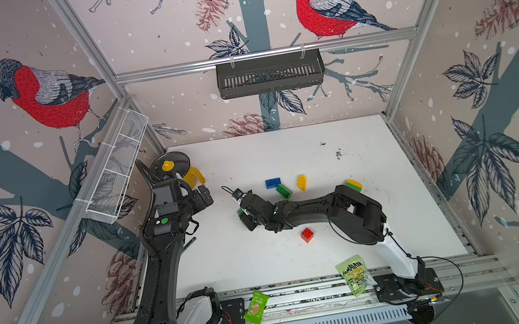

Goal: Assemble an ice cream with lego
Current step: Pick up the lego brick from the center of the board, then place the lego brick at the center of the board.

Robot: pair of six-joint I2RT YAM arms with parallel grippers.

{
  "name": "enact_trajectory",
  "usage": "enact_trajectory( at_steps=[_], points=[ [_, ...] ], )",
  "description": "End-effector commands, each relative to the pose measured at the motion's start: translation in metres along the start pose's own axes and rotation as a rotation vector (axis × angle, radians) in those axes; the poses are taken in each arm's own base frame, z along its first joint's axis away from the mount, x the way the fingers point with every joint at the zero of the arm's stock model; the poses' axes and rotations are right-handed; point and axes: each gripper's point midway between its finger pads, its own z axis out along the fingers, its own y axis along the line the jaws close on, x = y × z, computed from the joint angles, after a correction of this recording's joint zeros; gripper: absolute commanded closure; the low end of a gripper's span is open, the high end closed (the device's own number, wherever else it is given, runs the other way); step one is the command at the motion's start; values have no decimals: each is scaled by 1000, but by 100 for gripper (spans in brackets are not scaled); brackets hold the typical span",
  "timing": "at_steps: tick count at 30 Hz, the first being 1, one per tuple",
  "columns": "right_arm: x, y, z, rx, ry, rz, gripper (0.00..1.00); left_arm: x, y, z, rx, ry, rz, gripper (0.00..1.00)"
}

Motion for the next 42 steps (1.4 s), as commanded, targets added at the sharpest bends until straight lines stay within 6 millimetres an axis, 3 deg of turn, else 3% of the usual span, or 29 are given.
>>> enact_trajectory(
  at_steps=[1,5,7,11,18,22,26,32,39,42],
  points=[
    [-4,-4,-1,15,0,-15,61,-1,0,-2,0,-3,3,2],
    [-8,-11,-10,18,20,-23,64,1,-1,-1,9,6,2,2],
    [-10,-21,-24,19,75,-9,68,4,-4,0,27,20,2,2],
    [-6,-58,-69,-3,264,64,69,10,-13,0,83,50,33,2],
    [78,-119,-166,98,821,166,68,27,-30,2,194,113,25,2],
    [102,-131,-194,123,923,228,68,34,-37,6,235,146,5,2],
    [116,-143,-201,149,940,286,68,39,-45,7,255,165,14,2],
    [152,-150,-193,136,1019,311,68,41,-52,12,262,177,33,2],
    [163,-150,-182,103,1041,312,66,42,-56,16,267,190,29,2],
    [162,-152,-177,98,1032,307,55,41,-55,18,259,186,35,2]
  ],
)
